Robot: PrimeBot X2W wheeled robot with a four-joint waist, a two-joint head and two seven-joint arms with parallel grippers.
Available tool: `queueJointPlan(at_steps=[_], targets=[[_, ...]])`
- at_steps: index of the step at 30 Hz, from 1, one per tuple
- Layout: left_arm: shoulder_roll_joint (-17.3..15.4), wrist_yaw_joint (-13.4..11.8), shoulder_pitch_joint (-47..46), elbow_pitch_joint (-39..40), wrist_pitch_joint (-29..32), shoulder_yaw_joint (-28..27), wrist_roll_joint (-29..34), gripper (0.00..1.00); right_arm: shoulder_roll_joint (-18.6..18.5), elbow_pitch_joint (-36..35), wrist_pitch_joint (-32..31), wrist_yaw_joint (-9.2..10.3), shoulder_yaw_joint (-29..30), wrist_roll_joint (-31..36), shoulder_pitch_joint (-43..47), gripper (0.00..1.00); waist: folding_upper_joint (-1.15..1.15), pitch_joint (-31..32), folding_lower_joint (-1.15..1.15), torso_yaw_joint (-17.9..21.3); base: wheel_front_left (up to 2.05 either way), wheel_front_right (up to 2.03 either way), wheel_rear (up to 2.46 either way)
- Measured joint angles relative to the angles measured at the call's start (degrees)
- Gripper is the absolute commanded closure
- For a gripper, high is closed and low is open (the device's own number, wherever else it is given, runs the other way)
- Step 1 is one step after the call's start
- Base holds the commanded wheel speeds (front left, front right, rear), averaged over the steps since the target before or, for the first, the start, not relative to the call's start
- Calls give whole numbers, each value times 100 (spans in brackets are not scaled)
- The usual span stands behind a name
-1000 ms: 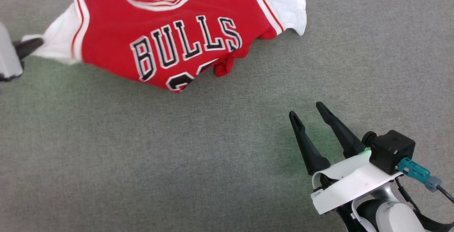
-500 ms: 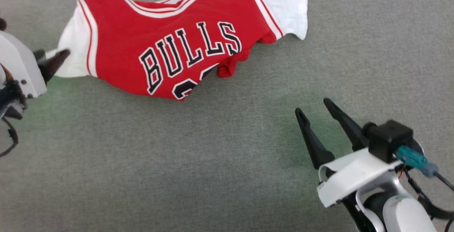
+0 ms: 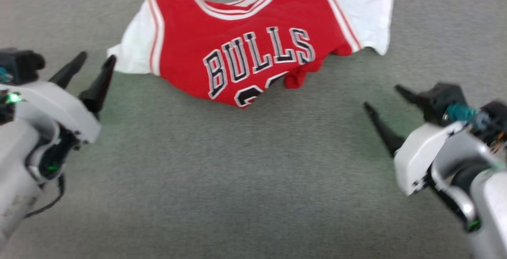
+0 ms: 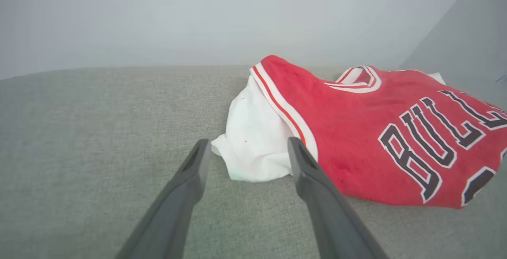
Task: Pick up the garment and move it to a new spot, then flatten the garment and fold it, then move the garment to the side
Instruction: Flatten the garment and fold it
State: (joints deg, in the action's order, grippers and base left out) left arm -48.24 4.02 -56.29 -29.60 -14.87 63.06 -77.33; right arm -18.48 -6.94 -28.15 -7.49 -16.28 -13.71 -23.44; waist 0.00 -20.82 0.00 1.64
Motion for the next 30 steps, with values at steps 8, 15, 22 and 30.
queueJointPlan(at_steps=[8, 15, 22, 30], targets=[[649, -969, 1823, 1635, -25, -2488, 2250, 0, -1179, 361, -525, -1, -815, -178, -1195, 0, 0, -115, 0, -467, 0, 0, 0], [1368, -910, 3122, 2375, -26, -3750, 3412, 0, -2024, 832, -890, -1, -1457, -521, -2150, 0, 0, -296, 0, -826, 0, 0, 0], [1926, -466, 3418, 2440, -27, -4284, 3935, 0, -2401, 1078, -989, -1, -2499, -776, -3073, 0, 0, -518, 0, -1151, 0, 0, 0], [2416, -37, 3480, 2256, -27, -4643, 4185, 0, -2192, 1548, -743, -2, -3244, -689, -3757, 0, 0, -786, 0, -1375, 0, 0, 0]])
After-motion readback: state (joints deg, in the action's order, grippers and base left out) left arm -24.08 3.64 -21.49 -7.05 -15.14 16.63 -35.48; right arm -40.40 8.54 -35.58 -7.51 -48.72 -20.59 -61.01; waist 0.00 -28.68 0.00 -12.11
